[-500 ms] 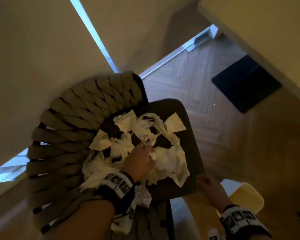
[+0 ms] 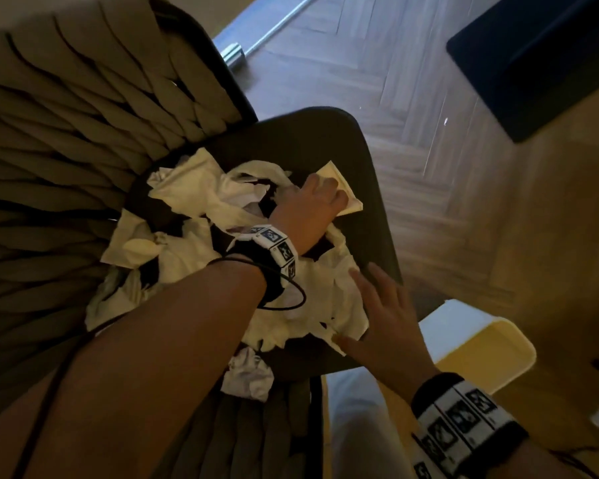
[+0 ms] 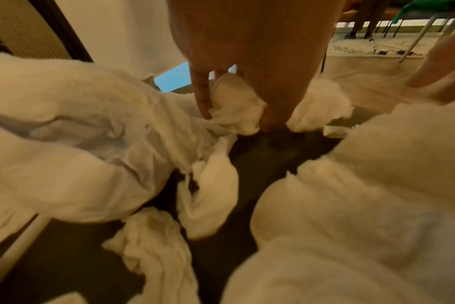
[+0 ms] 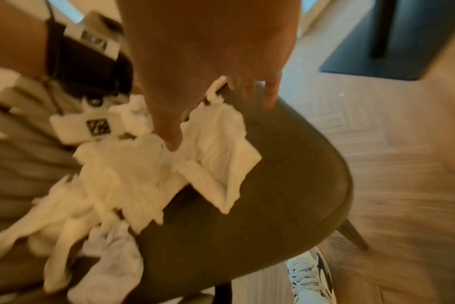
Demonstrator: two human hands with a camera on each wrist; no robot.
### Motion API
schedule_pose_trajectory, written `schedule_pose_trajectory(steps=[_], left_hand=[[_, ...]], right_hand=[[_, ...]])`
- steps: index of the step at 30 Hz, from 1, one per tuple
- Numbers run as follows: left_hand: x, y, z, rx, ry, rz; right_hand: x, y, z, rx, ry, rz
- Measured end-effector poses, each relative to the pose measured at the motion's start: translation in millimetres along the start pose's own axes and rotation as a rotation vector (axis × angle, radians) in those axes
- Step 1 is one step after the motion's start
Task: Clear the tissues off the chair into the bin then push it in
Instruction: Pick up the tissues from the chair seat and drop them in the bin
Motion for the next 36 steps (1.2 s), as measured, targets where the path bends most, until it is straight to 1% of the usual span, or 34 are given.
schedule_pose_trajectory(steps=[4, 6, 7, 11, 14, 15, 17, 19, 22, 24, 25, 26, 28, 30, 32, 33, 34, 36], left_hand=[[-9, -6, 10, -0.102, -0.025, -0.107], [-20, -14, 17, -0.197, -0.043, -0.158], [-28, -21, 21, -0.254, -0.057, -0.205], [-80, -45, 44, -0.462, -0.149, -0.415], [-126, -48, 54, -0.616, -0.213, -0.519], [-142, -46, 54, -0.641, -0.234, -0.543], [-171, -39, 53, -0.678, -0.272, -0.572], [-201, -34, 49, -0.713, -0.296, -0.589], [-244, -34, 36, -0.780, -0.277, -0.622], [-270, -37, 27, -0.942, -0.245, -0.620], [-282, -40, 21, -1.059, -0.214, -0.616], [-292, -44, 14, -1.178, -0.175, -0.609], [-305, -49, -4, -1.428, -0.092, -0.564], [-307, -42, -27, -1.729, -0.054, -0.445], [-300, -23, -50, -1.985, -0.070, -0.290], [-296, -16, -59, -2.047, -0.089, -0.238], [-292, -9, -65, -2.062, -0.113, -0.218], [-282, -6, -74, -2.033, -0.142, -0.229]], right_hand=[[26, 36, 23, -0.219, -0.122, 0.070], [39, 42, 25, -0.313, -0.129, 0.071], [45, 42, 25, -0.335, -0.122, 0.072], [61, 32, 32, -0.339, -0.118, 0.061], [63, 30, 39, -0.252, -0.107, 0.089], [59, 28, 41, -0.200, -0.093, 0.075], [48, 18, 42, -0.052, -0.043, -0.014], [28, 7, 46, 0.124, -0.018, -0.142], [-12, -7, 56, 0.255, -0.025, -0.322], [-40, -11, 65, 0.345, -0.054, -0.411], [-54, -11, 69, 0.452, -0.069, -0.438], [-66, -9, 74, 0.599, -0.069, -0.442], [-88, 2, 83, 0.902, -0.023, -0.383], [-105, 16, 92, 1.198, 0.031, -0.267], [-116, 26, 102, 1.534, 0.011, -0.118], [-121, 26, 104, 1.669, -0.004, -0.085], [-125, 24, 103, 1.767, 0.006, -0.076], [-133, 24, 94, 1.890, 0.048, -0.075]])
Point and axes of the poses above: each hand's wrist, its own x-axis towards the middle knuckle, its own y-axis out of the palm, z = x × y, the point moved 7 cm from there along x, towards the middle knuckle, and after that the axes turned 6 degrees about z, right-handed, at the moved point
